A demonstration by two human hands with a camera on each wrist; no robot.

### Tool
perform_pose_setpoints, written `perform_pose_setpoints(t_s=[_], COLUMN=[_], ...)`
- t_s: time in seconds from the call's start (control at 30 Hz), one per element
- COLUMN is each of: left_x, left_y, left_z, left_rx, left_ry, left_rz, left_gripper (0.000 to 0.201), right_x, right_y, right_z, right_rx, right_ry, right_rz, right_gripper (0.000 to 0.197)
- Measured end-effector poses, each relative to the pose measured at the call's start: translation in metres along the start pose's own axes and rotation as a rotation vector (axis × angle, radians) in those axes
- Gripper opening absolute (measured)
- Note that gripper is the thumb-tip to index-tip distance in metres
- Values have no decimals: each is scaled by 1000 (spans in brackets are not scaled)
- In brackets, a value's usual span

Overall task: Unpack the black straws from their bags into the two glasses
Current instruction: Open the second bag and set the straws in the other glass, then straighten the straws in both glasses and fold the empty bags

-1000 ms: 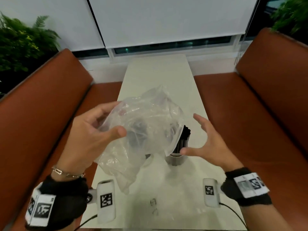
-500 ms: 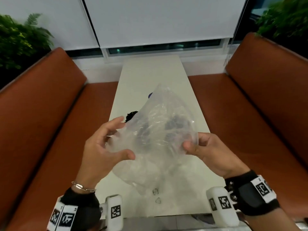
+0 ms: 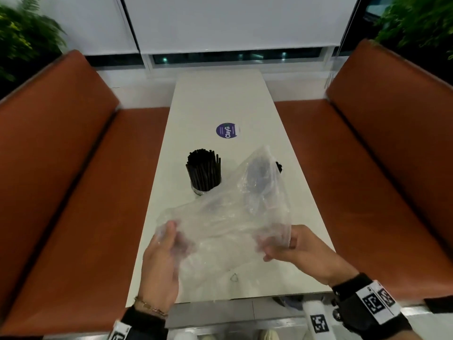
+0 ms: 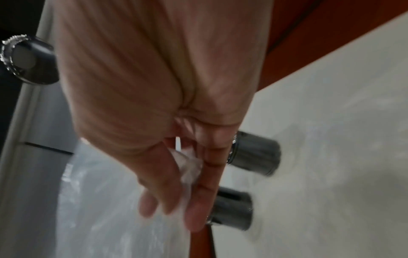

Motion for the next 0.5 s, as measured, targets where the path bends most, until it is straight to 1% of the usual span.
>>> perform_pose_setpoints(t_s=[0.07,0.13,0.2,0.27,0.3,0.37,0.43,0.47,0.5], left_x=[15,23,29,28,26,18,13,11,9], left_y=[-4,-5,-7,-8,-8,-6,-4,-4,-4], left_z=[6,10,1,-15,-25,-44,-61,-69,-75], left_rx=[-133,-247,-266,-239,-231,-209,-172,-154,-146], left_ry=[-178,-373,-565,-686,-709,-709,-696,-699,-710], left_rz=[95,152,166,116,70,-30,-122,-157,-183], left_gripper=[28,28,29,29,28,27,30,31,32], right_x=[5,12,19,26,28,29,27,27,28], right_y=[10,21,32,39,41,40,32,30,29], right_z=[17,36,54,70,77,88,98,103,107], right_rx=[-88,-171,-236,-273,-282,-273,-278,-299,-317], right_ry=[87,134,188,183,109,-109,-314,-375,-391], right_rz=[-41,-94,-164,-219,-204,-106,16,80,144], right_gripper=[22,17,17,27,30,32,50,55,57])
Point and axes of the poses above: each hand's wrist, its own y-axis away from the middle knuckle, its own x-axis out of the back of the hand, z = x × y, the point moved 6 cm from there along -y, towards the middle knuckle, and after that the axes turned 6 degrees about -z, right-handed, at the moved point
